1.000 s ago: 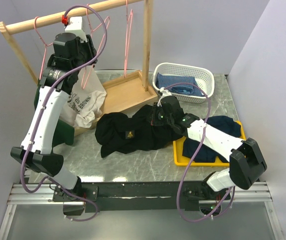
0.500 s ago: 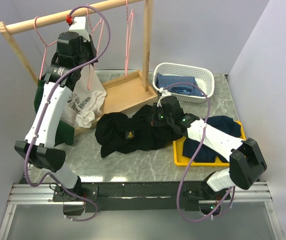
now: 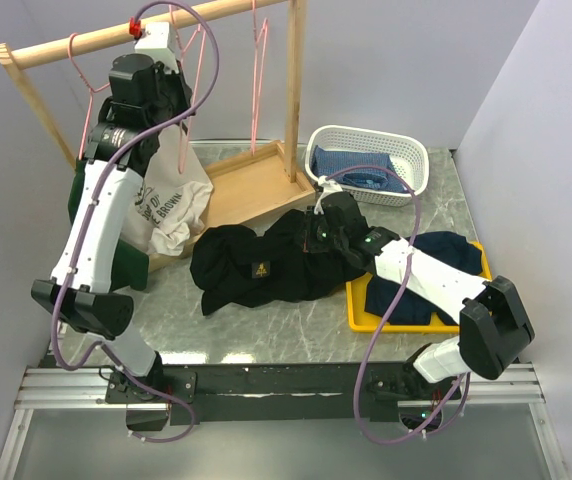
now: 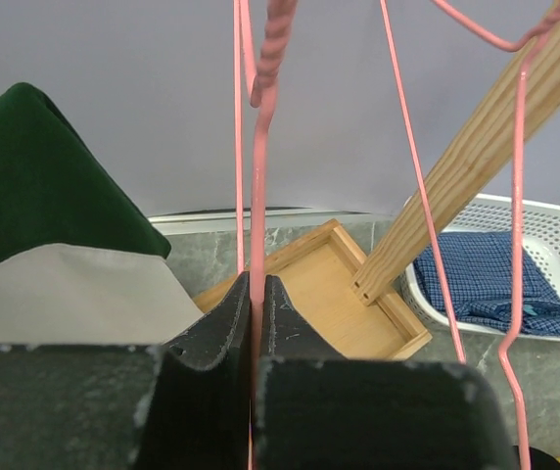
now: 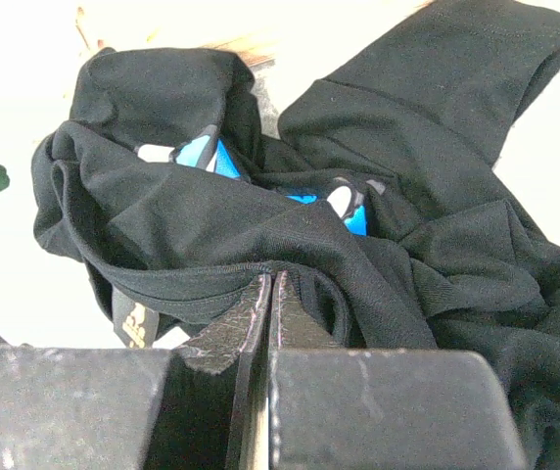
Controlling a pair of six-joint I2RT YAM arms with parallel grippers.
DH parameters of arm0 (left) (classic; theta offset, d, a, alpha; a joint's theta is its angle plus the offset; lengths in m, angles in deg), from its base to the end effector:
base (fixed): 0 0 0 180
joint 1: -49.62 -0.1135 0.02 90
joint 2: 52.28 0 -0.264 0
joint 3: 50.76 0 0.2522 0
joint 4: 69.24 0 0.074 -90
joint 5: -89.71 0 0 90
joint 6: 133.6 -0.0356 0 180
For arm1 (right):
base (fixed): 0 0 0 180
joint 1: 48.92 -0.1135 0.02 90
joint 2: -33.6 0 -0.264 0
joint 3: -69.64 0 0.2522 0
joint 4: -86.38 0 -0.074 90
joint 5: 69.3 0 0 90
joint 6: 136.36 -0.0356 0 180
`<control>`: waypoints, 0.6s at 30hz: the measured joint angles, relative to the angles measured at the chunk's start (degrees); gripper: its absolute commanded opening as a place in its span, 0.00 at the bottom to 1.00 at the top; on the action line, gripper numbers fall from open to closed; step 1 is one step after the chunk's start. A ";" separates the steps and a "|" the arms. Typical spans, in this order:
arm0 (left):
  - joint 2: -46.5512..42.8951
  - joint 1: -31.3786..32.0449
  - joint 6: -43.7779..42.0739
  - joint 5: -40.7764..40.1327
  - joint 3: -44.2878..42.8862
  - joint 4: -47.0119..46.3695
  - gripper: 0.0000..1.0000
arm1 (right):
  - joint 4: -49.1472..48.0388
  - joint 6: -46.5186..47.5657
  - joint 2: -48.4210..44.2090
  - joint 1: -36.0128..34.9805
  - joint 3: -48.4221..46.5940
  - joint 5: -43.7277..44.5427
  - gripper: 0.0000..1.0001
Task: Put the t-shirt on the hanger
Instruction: Pick up the hanger from the clothesline.
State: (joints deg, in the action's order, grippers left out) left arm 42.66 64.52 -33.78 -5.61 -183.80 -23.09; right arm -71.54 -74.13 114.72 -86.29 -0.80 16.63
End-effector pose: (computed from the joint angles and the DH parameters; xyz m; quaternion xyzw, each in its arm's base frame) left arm 0.3387 -0.0867 0.5168 0.0030 0.7548 -0.1060 0.6473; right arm 0.2521 0.1957 0.2683 -0.0904 0.8728 0.2840 0.3866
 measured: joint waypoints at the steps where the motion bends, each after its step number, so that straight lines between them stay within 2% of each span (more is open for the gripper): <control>1: -0.28 -0.02 0.00 0.17 0.00 0.00 0.01 | 0.00 0.07 -0.04 0.00 0.00 0.00 0.00; 4: -2.03 -0.09 0.00 0.79 1.42 -0.52 0.01 | 0.04 0.24 -0.28 0.00 0.00 0.02 0.00; 11: -9.66 -0.09 -0.09 1.68 10.62 -4.98 0.01 | 0.11 0.44 -0.96 0.00 0.00 0.13 0.00; 18: -12.09 -0.09 -0.15 2.75 13.66 -8.11 0.01 | 0.20 0.44 -1.09 0.00 0.00 0.17 0.00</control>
State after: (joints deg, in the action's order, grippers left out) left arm 30.57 64.43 -33.93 -2.86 -170.14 -31.20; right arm -71.35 -73.69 113.63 -86.29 -0.80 16.80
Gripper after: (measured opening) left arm 0.051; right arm 0.009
